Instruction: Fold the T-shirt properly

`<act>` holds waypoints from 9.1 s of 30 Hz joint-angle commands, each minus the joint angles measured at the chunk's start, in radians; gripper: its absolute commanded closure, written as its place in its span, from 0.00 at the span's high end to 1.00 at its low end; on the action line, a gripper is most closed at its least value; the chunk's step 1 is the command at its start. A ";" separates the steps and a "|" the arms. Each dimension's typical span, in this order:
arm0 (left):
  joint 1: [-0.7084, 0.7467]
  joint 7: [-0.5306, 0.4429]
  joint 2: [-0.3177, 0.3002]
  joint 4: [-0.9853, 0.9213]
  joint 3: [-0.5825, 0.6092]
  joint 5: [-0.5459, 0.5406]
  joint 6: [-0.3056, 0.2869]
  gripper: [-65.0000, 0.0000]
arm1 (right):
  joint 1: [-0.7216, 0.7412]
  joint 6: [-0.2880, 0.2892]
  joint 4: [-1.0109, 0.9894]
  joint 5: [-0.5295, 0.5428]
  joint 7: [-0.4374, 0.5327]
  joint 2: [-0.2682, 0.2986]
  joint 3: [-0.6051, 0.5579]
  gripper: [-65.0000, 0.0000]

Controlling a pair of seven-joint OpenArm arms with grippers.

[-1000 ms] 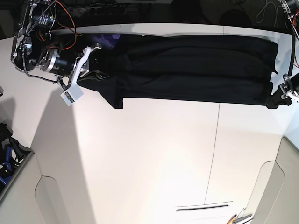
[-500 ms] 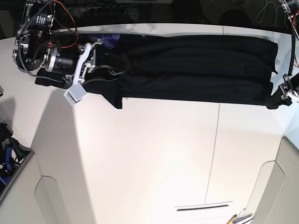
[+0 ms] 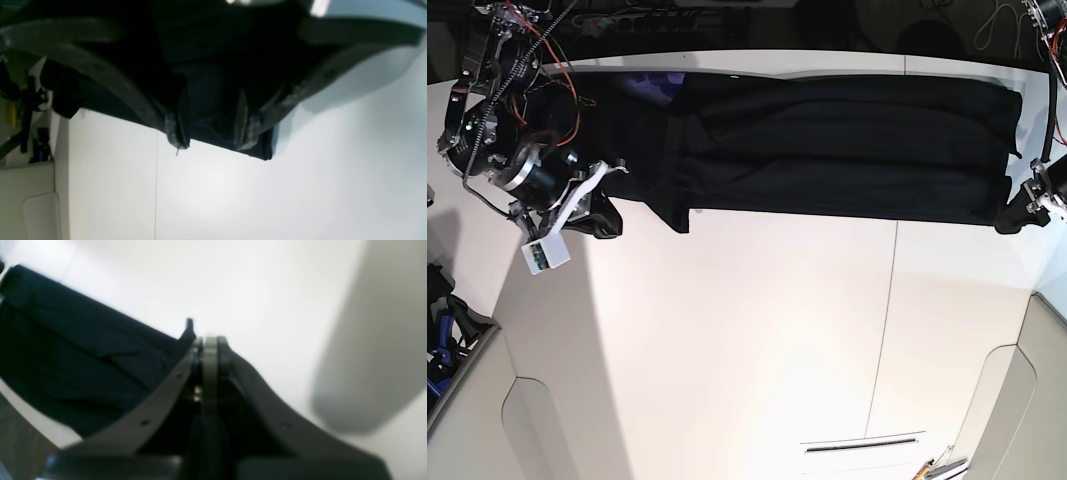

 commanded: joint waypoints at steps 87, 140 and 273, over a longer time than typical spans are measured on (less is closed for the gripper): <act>0.235 -0.368 0.170 0.036 -0.110 0.227 -0.012 0.00 | 0.009 -0.047 -0.048 -0.048 -0.036 0.003 -0.264 0.00; 0.316 -0.119 0.534 0.721 0.381 0.097 -0.012 0.00 | -0.078 -0.119 -0.048 -0.151 -0.022 0.102 0.422 0.00; 0.449 -0.098 0.331 1.205 0.627 0.455 -0.012 0.40 | -0.158 0.013 -0.013 -0.014 -0.047 0.102 0.518 0.59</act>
